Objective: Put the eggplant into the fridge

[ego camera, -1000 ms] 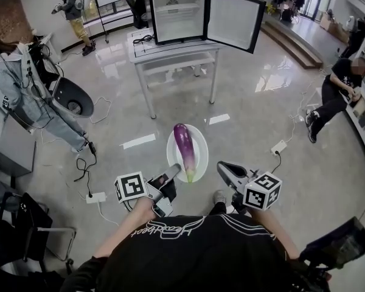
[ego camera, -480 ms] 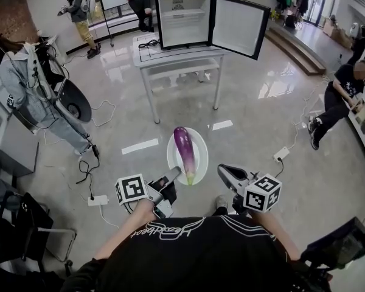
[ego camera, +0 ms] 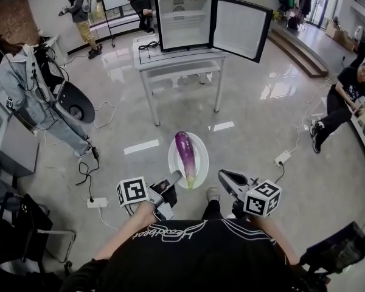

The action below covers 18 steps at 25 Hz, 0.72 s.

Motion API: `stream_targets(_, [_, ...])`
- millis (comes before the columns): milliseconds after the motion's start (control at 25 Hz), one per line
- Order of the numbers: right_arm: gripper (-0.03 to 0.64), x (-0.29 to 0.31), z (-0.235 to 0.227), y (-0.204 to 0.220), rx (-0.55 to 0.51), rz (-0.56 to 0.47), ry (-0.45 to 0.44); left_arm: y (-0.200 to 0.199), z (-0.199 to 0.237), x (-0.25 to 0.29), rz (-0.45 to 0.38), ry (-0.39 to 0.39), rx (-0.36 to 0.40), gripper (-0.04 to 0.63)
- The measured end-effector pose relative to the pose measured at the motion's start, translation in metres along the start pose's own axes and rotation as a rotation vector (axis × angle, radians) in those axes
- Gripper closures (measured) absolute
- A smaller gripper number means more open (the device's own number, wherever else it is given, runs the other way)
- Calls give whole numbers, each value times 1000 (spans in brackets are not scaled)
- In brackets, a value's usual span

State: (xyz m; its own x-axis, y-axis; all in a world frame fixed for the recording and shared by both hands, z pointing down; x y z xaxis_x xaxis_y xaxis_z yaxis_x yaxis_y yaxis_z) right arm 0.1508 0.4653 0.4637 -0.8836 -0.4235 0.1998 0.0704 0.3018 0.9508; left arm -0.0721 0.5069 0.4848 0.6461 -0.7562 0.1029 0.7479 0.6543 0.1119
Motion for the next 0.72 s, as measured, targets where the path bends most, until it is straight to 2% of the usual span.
stream_targets(360, [611,35,-78,-14,22,17,-35,-42,9,62,-28,-33,-33,565])
stream_targets(520, [611,58,-128,-28,33,37,-55,-71,14,98,-63,-71,-54,565])
stream_targets(720, [611,87,-195,-55,36,38,-78,-107,10,156,-67,-90,-63,565])
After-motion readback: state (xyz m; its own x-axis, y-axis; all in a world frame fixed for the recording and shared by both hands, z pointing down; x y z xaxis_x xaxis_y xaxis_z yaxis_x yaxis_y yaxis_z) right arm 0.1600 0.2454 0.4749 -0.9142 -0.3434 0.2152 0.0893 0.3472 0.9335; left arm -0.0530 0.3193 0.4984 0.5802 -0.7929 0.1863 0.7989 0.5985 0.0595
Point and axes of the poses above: the fingertips, and each gripper's own axes: x forward along the fingers, z to its left, y out of its underside, the point moved 6 cm from there along -x, backward along the fingers, and after that the axes turned 9 degrees about -x, right-handed, at the moved point
